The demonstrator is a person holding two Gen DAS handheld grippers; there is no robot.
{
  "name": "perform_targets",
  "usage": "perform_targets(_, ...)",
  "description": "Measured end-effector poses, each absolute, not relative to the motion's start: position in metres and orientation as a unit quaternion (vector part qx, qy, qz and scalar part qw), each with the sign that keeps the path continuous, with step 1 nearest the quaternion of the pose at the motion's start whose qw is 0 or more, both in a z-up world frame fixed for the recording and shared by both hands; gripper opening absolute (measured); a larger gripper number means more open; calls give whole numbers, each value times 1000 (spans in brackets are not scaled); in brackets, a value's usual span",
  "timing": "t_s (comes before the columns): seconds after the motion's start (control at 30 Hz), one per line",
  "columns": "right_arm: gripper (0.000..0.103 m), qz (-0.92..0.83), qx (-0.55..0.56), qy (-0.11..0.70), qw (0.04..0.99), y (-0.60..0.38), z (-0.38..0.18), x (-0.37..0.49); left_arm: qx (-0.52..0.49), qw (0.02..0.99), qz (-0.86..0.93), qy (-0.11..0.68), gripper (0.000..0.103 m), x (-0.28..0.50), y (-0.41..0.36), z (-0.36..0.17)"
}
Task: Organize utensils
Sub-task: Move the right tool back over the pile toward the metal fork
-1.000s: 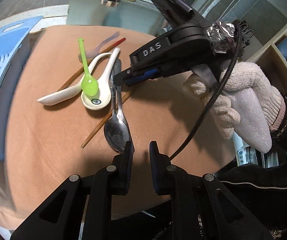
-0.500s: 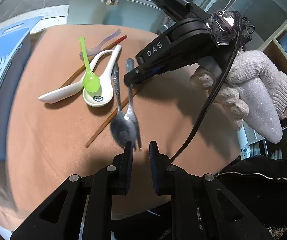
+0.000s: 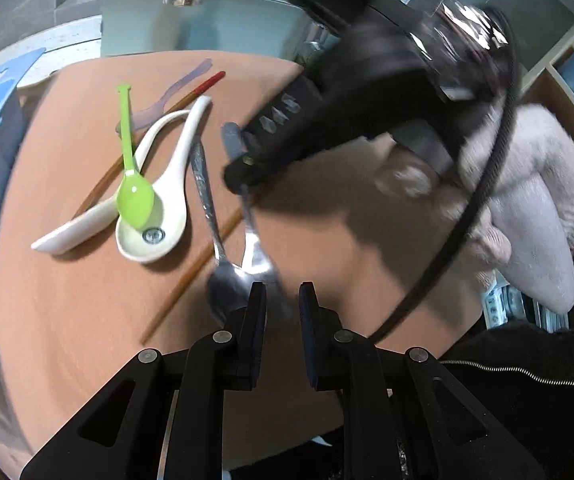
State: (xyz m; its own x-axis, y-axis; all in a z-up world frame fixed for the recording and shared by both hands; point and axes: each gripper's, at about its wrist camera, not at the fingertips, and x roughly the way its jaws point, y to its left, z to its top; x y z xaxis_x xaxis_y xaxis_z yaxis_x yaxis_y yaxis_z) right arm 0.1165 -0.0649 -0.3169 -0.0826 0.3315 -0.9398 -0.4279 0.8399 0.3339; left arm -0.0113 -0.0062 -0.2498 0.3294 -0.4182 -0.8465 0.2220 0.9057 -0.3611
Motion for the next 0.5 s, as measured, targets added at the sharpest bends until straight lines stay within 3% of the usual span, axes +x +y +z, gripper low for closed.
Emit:
perform_targets(0.43,9,266,51,686,676,-105,-325,125,-61,799,-221,556,15,15,-36,-255)
perform_targets(0.5,9,263,73,689,672,-111,-327,128,-58,796,-219,561,23,17,-37,-260)
